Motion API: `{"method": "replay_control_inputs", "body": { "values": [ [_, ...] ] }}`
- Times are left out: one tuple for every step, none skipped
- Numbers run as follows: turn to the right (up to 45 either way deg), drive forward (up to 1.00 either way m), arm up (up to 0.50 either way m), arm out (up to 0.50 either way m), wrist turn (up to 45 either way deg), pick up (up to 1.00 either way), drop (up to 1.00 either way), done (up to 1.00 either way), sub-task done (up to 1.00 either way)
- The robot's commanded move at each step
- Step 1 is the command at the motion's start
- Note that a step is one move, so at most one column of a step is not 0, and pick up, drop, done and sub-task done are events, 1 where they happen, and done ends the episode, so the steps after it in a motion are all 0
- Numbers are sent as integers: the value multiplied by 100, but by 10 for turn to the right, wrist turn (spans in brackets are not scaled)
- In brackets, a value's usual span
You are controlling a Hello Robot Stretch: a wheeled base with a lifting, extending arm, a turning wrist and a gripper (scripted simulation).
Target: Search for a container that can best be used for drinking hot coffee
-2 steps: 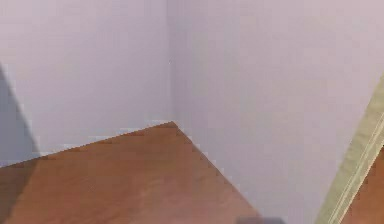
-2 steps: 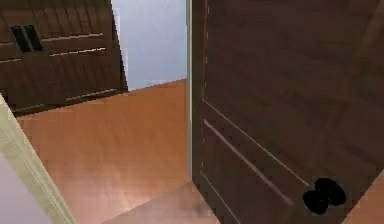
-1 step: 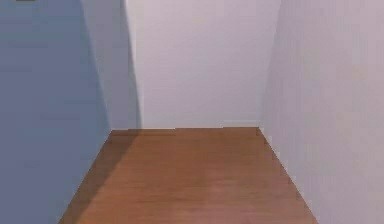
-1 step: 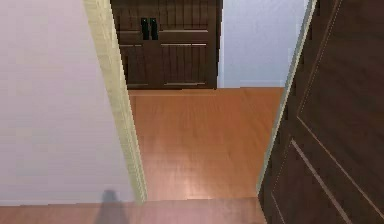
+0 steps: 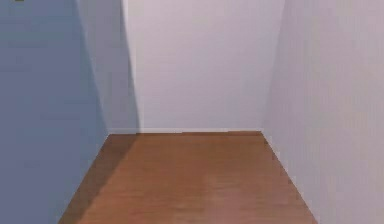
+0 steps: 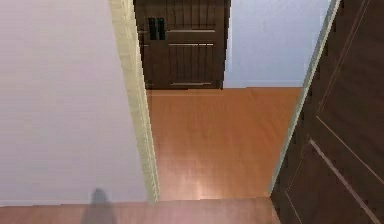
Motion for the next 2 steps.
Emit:
{"method": "replay_control_inputs", "body": {
  "values": [
    [-450,0,0,0,0,0,0,0,0],
    [-330,0,0,0,0,0,0,0,0]
  ]
}}
